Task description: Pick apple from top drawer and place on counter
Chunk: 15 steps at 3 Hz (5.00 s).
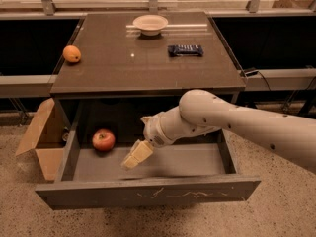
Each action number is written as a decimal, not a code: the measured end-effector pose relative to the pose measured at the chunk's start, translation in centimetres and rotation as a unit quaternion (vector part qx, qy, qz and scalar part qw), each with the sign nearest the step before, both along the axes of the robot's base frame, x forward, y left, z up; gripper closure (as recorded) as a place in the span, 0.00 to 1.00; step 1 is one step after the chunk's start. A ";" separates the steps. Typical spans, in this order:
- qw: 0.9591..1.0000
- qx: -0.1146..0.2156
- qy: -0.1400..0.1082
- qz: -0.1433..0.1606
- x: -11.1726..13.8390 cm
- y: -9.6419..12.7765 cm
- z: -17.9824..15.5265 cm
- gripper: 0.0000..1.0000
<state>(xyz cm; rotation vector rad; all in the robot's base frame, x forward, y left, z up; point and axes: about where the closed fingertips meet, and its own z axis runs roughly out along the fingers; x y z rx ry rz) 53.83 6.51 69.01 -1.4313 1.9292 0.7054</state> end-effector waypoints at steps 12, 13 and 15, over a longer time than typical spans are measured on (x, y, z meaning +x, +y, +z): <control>0.970 0.104 -0.214 0.045 0.9 3.8 8.7 1.00; 0.965 0.095 -0.238 0.063 0.7 3.9 13.8 1.00; 0.956 0.077 -0.269 0.087 1.2 4.6 20.3 1.00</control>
Offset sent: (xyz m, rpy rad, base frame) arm 0.0472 0.0886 -0.0116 0.0148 -0.1645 0.1430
